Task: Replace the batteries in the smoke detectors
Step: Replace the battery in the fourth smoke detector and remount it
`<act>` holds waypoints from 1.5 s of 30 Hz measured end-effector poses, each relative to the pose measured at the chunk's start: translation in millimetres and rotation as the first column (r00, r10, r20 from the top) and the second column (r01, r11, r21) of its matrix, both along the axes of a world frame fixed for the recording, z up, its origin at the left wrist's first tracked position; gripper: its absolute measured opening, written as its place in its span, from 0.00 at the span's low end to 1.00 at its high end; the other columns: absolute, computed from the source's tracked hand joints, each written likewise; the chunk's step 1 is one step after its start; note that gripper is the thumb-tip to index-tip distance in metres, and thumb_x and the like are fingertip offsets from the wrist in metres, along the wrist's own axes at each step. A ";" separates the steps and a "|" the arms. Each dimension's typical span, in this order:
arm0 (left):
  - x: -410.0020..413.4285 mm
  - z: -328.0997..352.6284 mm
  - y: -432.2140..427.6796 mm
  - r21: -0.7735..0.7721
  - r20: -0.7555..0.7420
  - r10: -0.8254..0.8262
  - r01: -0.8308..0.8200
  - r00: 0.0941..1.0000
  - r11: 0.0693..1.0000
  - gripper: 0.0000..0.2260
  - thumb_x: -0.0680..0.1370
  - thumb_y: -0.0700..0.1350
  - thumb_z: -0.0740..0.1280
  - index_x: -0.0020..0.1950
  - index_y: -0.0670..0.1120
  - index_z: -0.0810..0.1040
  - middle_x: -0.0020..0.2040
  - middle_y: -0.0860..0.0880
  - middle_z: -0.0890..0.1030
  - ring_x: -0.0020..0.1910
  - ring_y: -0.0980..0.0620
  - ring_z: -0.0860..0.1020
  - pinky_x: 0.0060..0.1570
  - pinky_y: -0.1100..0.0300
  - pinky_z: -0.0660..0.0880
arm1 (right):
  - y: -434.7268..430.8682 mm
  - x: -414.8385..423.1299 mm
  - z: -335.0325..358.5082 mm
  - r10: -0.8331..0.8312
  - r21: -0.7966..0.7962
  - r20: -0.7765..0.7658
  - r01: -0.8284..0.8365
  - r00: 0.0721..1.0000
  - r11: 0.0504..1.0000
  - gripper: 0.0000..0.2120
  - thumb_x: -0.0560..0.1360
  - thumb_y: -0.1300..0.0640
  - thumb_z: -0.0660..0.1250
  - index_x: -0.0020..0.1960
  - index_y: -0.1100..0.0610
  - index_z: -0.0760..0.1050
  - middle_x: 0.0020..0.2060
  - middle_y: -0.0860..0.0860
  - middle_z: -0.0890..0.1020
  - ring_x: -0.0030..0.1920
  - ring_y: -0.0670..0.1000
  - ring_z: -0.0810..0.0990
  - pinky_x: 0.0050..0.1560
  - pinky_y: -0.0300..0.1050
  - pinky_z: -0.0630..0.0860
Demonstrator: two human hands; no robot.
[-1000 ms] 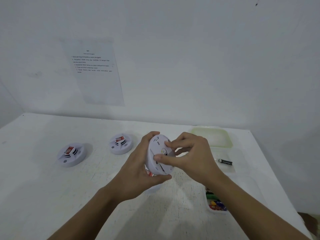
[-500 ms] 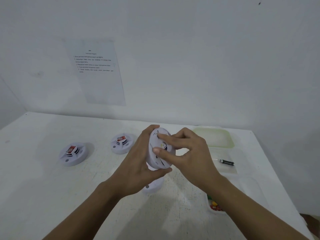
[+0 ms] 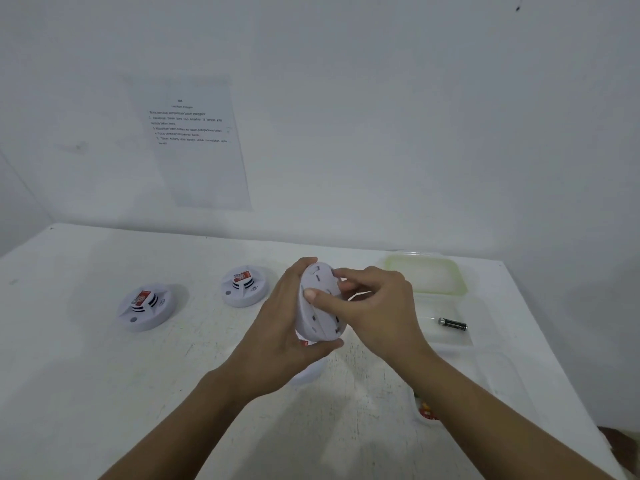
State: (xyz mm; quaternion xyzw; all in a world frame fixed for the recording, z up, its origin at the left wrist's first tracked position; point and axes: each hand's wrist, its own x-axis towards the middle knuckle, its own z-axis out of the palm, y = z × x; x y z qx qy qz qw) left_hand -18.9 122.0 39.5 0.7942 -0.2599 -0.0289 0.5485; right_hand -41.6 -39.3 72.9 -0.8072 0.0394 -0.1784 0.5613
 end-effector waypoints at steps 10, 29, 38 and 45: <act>9.5 4.9 17.9 0.116 0.104 0.035 -0.047 0.994 0.992 0.48 0.64 0.54 0.82 0.75 0.65 0.56 0.67 0.72 0.68 0.65 0.67 0.71 0.60 0.74 0.73 | -2.4 4.0 -1.9 0.120 0.069 -0.096 -0.113 0.988 0.991 0.20 0.67 0.42 0.79 0.56 0.48 0.86 0.44 0.45 0.87 0.44 0.45 0.86 0.50 0.45 0.84; 3.9 5.4 41.9 0.125 0.085 0.154 -0.163 0.985 0.979 0.44 0.61 0.61 0.81 0.74 0.64 0.65 0.64 0.69 0.64 0.65 0.69 0.66 0.67 0.60 0.72 | 29.0 2.1 -6.0 0.342 0.590 -0.135 -0.202 0.930 0.782 0.14 0.83 0.59 0.59 0.57 0.53 0.84 0.54 0.53 0.86 0.56 0.56 0.85 0.57 0.56 0.82; 14.7 15.6 69.1 -0.196 -0.205 0.070 -0.111 0.976 0.974 0.35 0.66 0.47 0.78 0.71 0.61 0.71 0.63 0.62 0.78 0.54 0.47 0.83 0.52 0.49 0.83 | 47.8 19.2 -14.3 0.313 0.768 -0.041 -0.170 0.949 0.618 0.17 0.81 0.68 0.59 0.67 0.57 0.77 0.58 0.57 0.84 0.59 0.60 0.83 0.59 0.57 0.80; 26.1 9.6 91.3 -0.295 -0.323 -0.044 -0.056 0.945 0.954 0.32 0.71 0.44 0.76 0.72 0.61 0.70 0.66 0.60 0.78 0.62 0.55 0.80 0.58 0.54 0.80 | 60.9 23.7 -26.4 0.322 0.499 -0.048 -0.257 0.946 0.828 0.21 0.75 0.60 0.68 0.67 0.48 0.77 0.60 0.53 0.83 0.61 0.57 0.82 0.60 0.56 0.80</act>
